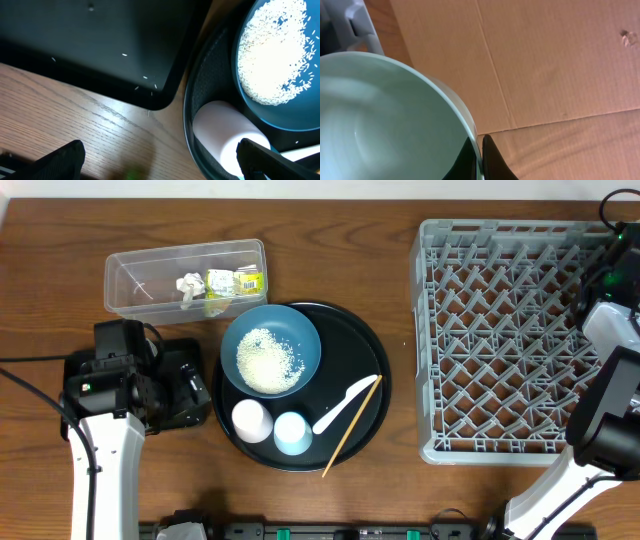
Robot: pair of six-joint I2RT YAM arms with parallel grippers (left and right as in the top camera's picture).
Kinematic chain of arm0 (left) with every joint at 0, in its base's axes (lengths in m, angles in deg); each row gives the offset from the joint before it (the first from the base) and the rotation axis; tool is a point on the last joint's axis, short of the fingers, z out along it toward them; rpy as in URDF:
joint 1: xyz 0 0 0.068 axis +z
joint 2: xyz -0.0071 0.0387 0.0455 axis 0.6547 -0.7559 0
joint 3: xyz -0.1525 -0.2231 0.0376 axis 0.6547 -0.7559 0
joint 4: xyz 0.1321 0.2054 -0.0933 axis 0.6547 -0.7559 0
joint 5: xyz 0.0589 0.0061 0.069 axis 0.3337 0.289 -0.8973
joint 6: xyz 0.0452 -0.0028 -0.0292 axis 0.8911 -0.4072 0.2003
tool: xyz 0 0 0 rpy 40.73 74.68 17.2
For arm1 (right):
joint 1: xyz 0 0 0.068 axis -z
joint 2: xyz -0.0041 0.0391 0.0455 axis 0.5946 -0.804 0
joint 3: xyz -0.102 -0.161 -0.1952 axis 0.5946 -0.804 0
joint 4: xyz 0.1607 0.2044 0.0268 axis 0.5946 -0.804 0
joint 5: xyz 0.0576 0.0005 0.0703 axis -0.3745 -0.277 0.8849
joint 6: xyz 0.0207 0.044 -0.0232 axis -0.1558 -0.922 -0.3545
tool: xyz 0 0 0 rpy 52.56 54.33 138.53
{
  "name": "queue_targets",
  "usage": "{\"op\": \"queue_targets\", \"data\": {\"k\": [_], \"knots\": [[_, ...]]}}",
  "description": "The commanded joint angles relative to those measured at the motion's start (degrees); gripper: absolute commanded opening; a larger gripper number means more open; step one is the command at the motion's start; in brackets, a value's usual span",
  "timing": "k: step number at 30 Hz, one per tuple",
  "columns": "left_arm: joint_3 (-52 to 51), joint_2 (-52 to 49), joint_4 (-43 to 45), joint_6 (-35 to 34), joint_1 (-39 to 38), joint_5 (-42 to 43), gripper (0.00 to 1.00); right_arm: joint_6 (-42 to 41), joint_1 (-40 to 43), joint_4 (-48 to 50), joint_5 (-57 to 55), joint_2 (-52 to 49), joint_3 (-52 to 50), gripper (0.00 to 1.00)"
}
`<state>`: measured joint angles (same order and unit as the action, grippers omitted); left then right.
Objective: Sort waste into correct bins and load items into the dishwasher rack
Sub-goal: 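Carry the green cup into the dish rack's far right corner and release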
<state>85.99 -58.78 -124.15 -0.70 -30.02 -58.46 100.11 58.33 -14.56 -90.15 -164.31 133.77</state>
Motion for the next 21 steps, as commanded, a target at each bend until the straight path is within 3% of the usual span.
{"op": "queue_targets", "data": {"k": [1, 5, 8, 11, 12, 21], "knots": [[0.31, 0.42, 0.44, -1.55, 0.31, 0.26, 0.98, -3.30, -0.81, -1.62, 0.72, -1.62, 0.09, 0.01], [0.31, 0.42, 0.72, -1.53, 0.31, 0.22, 0.98, -8.55, -3.10, -4.24, 0.13, -1.62, 0.09, 0.03], [0.31, 0.39, 1.18, -1.53, 0.31, 0.22, 0.98, -15.19, -5.79, -10.95, 0.26, -1.62, 0.09, 0.15], [0.31, 0.42, 1.29, -1.53, 0.31, 0.22, 0.98, -21.94, -8.66, -17.84, 0.50, -1.62, 0.09, 0.50], [0.31, 0.39, 1.29, -1.51, 0.31, 0.20, 0.98, -23.65, -9.44, -19.47, 0.48, -1.62, 0.09, 0.57], [0.31, 0.42, 1.33, -1.51, 0.31, 0.22, 0.98, -38.36, -14.47, -32.13, 0.61, 1.01, 0.09, 0.73]]}}
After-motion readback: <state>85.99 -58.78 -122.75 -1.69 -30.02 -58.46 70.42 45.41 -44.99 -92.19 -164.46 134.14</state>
